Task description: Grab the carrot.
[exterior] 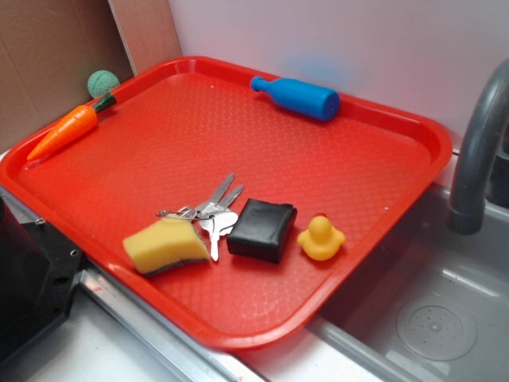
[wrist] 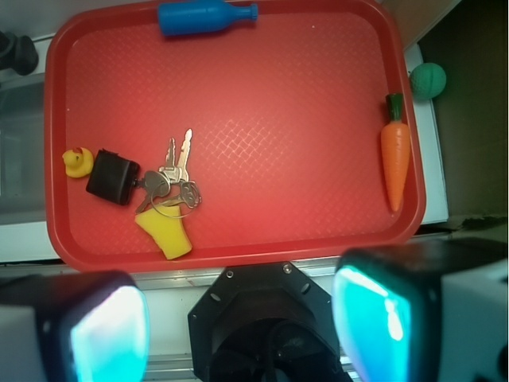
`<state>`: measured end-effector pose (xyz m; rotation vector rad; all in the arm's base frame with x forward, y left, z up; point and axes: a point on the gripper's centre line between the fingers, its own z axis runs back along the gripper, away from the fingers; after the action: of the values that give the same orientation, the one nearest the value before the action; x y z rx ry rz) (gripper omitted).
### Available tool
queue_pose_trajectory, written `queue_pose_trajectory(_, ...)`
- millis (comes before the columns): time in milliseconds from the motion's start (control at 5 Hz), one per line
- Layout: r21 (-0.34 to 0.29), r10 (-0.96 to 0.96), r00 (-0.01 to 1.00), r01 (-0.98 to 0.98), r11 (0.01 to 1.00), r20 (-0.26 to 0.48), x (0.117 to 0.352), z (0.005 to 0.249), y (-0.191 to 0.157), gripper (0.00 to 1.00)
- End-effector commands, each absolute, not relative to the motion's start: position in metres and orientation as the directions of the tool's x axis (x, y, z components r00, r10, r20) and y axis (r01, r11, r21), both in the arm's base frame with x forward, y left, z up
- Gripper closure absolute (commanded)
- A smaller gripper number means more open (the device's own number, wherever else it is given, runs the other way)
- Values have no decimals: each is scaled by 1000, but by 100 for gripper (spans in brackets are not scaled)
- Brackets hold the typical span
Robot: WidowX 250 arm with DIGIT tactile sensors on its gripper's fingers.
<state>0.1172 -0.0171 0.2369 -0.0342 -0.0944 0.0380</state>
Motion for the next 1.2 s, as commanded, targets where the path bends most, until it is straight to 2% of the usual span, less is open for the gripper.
queue_pose_trajectory(0,-36,40,995,-36,999,94,117,237,-17,0)
queue_pose_trajectory(200,-87,-64,987,77,993,146,140,190,13,0)
queue_pose_trajectory(600,58,-166,972,158,986,169,181,137,64,0)
queue_pose_trajectory(800,109,-140,981,125,986,138,196,113,109,0)
queue_pose_trajectory(1000,91,-87,992,78,993,95,198,90,145,0)
